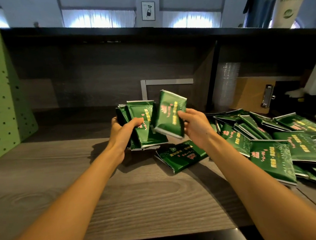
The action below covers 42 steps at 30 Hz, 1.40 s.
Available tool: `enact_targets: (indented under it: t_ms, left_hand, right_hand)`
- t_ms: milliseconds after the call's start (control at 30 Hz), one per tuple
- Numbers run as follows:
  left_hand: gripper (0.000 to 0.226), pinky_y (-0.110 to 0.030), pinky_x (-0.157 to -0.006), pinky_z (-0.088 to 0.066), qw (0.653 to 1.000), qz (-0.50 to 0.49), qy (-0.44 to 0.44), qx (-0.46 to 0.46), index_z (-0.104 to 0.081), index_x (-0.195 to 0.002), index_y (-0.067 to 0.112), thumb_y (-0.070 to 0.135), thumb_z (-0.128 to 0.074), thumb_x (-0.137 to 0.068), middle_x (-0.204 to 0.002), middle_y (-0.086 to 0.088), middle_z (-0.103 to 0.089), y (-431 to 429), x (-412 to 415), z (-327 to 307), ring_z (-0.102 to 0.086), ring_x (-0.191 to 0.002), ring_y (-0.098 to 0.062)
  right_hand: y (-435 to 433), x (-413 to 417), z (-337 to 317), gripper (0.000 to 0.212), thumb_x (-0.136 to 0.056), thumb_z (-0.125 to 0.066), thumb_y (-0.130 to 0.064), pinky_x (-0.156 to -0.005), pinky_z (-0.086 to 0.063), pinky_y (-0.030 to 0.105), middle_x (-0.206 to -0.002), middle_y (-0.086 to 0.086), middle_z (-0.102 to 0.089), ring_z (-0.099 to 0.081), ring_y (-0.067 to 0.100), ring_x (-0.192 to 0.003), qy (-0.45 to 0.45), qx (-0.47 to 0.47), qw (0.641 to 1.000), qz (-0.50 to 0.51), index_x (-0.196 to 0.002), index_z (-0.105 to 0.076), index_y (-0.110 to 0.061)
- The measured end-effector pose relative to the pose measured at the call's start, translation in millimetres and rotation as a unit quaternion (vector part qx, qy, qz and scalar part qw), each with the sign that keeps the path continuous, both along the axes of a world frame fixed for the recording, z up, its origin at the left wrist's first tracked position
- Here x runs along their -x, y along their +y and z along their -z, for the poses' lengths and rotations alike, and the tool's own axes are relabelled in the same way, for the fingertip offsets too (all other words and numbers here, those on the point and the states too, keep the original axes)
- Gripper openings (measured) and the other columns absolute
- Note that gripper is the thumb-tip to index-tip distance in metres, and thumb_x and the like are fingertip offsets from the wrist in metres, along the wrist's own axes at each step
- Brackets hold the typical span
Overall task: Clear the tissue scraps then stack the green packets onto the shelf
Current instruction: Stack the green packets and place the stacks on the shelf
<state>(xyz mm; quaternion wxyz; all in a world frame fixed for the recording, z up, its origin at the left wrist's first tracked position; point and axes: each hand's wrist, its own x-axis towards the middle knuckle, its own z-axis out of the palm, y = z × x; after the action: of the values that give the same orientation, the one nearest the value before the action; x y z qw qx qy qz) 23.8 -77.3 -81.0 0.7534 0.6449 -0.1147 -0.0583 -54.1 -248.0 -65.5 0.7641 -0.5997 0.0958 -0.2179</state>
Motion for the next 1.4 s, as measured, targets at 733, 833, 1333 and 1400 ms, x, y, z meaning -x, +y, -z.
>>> enact_targets:
  t_ms: [733,833,1333,1400]
  left_hand:
    - [0.045,-0.027,-0.078,-0.051,0.968,0.179,-0.168,0.053,-0.052,-0.116,0.01,0.035,-0.04,-0.08,-0.112,-0.008,-0.061,7.1,15.8,-9.0,-0.063,-0.098,-0.012]
    - [0.068,-0.028,-0.085,-0.053,0.963,0.143,-0.215,0.071,-0.048,-0.127,0.01,0.062,-0.038,-0.083,-0.119,-0.01,-0.062,5.9,21.8,-15.2,-0.062,-0.108,-0.018]
    - [0.104,-0.039,-0.104,-0.039,0.983,0.136,-0.096,0.079,-0.006,-0.15,0.016,0.083,-0.023,-0.073,-0.149,-0.013,-0.034,5.2,19.8,-14.2,-0.049,-0.121,-0.02]
    - [0.094,-0.04,-0.103,-0.042,0.982,0.144,-0.093,0.077,-0.023,-0.147,0.016,0.078,-0.023,-0.076,-0.14,-0.01,-0.048,1.5,18.1,-10.9,-0.052,-0.12,-0.019]
  right_hand:
    - [36.0,-10.8,19.8,0.072,-0.066,-0.075,0.009,-0.089,-0.052,0.031,-0.116,0.006,-0.065,-0.062,0.017,-0.109,-0.008,0.184,0.975,-0.127,-0.13,-0.048,-0.011]
    - [44.4,-14.6,23.5,0.078,-0.064,-0.08,0.003,-0.095,-0.05,0.033,-0.12,0.004,-0.063,-0.059,0.015,-0.112,-0.022,0.187,0.979,-0.082,-0.132,-0.044,-0.012]
    - [53.5,-9.1,17.8,0.097,-0.071,-0.07,0.011,-0.076,-0.044,0.008,-0.124,-0.004,-0.052,-0.051,0.005,-0.109,0.049,0.227,0.96,-0.157,-0.146,-0.015,-0.018]
    - [51.0,-9.2,16.4,0.096,-0.071,-0.07,0.011,-0.07,-0.043,0.006,-0.114,-0.011,-0.052,-0.05,-0.004,-0.099,0.048,0.223,0.962,-0.147,-0.144,-0.014,-0.018]
